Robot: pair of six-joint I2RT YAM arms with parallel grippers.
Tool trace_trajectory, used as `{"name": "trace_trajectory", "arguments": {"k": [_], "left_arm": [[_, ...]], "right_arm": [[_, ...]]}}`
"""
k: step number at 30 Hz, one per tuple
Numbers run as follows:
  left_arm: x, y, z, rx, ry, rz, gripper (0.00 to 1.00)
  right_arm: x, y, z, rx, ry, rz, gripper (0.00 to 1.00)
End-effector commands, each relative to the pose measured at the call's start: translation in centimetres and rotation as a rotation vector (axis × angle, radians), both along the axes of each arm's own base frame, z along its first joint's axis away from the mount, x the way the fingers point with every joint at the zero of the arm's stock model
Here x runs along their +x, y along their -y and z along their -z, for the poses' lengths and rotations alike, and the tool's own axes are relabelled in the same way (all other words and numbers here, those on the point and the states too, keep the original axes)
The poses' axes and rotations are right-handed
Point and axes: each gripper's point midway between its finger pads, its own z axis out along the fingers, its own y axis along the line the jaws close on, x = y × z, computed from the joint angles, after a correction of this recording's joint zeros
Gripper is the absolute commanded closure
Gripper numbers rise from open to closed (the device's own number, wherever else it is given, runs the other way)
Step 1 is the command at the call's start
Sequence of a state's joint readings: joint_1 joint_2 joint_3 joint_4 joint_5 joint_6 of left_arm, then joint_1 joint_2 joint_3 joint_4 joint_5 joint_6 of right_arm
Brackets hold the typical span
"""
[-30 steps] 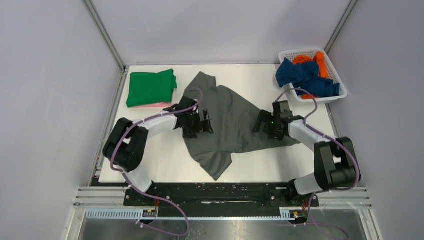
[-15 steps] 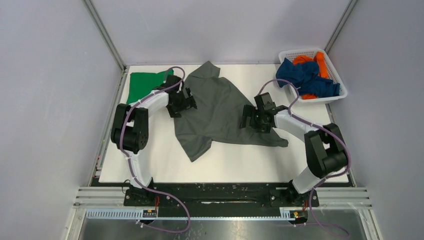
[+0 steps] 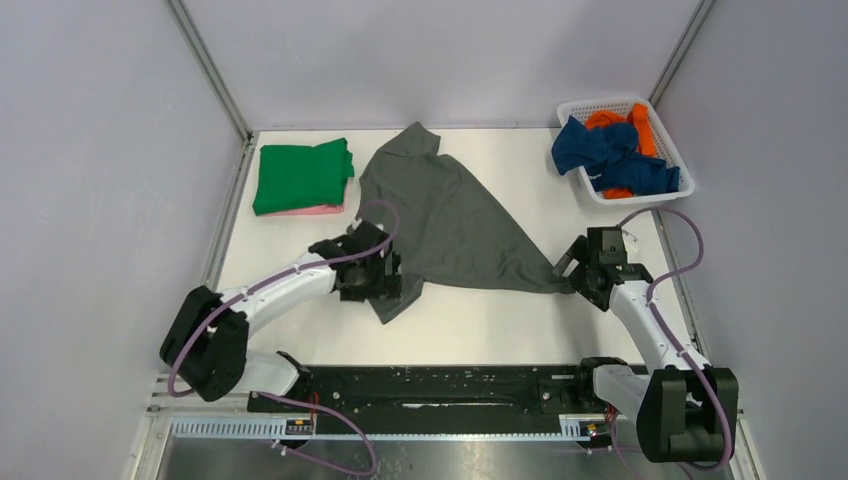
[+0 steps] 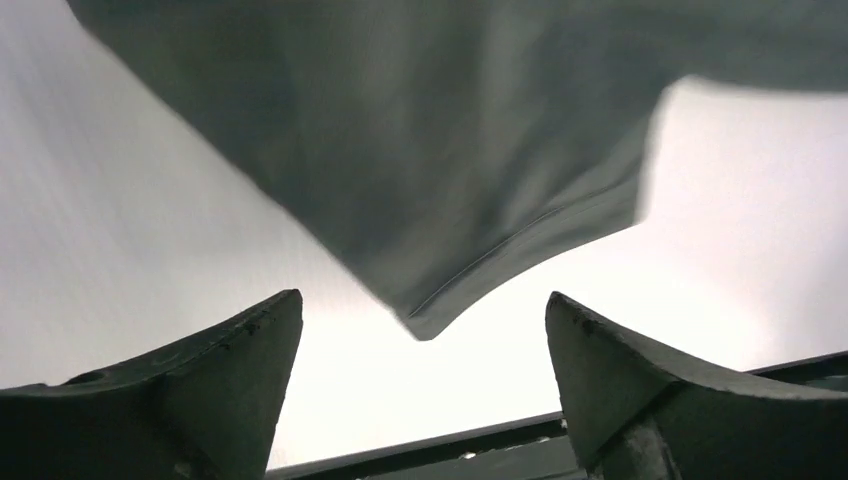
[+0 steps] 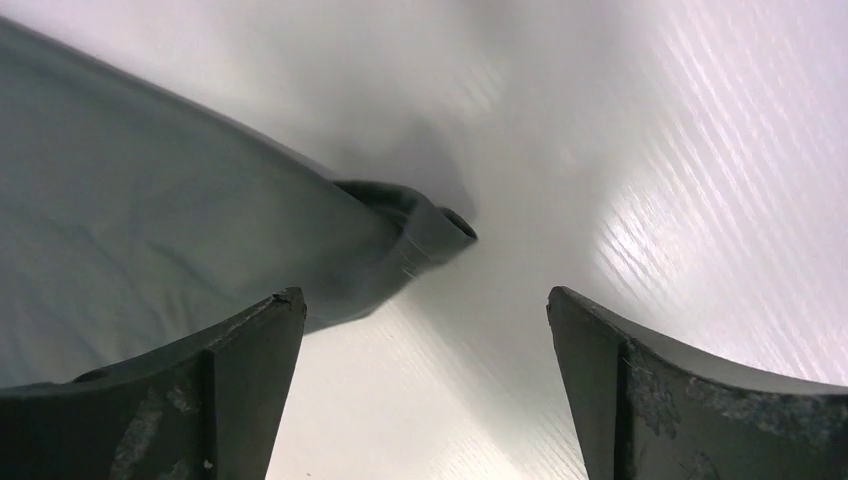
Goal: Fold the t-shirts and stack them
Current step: Flatten out the tshirt
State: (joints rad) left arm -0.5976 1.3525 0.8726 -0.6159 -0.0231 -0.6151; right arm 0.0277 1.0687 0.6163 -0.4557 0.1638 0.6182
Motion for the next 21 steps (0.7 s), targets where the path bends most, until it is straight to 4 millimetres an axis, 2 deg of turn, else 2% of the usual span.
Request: {"name": "trace_trajectory", "arguments": {"k": [1,5,9,10,11,13,14,15,21], "left_arm": [[-3.9,-0.8,4.0,0.05,-0.121,0.0,0.11],[-4.4,1.4,5.6,0.0,-0.168,0.044,0.18],[-4.9,1.5,7.5,0.046,-0.211,0.042,0.27],[-4.7,1.1,7.9,0.074,-0.21,0.034,0.34],[-4.5,0.8,8.2,0.096,-0.204,0.023,0.45],[-4.0,0.3,8.4,0.136,-0.194,0.008,0.72],[-3.8,0.0,8.2,0.153,-0.184,-0.003,0.93],[-3.6,-0.4,8.0,0.165,-0.171,-0.027,1.0],[-2.9,-1.2,6.1,0.171,-0.104,-0.064,1.0]], "right_arm": [[-0.6,0.3,0.0,0.014,0.029,0.056,0.01],[-0.9,0.1,0.9,0.034,0.011,0.062,0.01],[-0.7,-0.1,1.2,0.048,0.012,0.075,0.01],[-0.6,-0.1,1.1,0.051,0.017,0.076,0.01],[-0.4,-0.1,1.2,0.05,0.019,0.078,0.02],[-0.3,0.0,1.3,0.048,0.012,0.078,0.04],[-0.4,0.1,1.5,0.047,0.004,0.077,0.06],[-0.4,0.1,1.6,0.047,-0.003,0.078,0.08],[-0.5,-0.5,3.3,0.078,-0.078,0.082,0.23]]}}
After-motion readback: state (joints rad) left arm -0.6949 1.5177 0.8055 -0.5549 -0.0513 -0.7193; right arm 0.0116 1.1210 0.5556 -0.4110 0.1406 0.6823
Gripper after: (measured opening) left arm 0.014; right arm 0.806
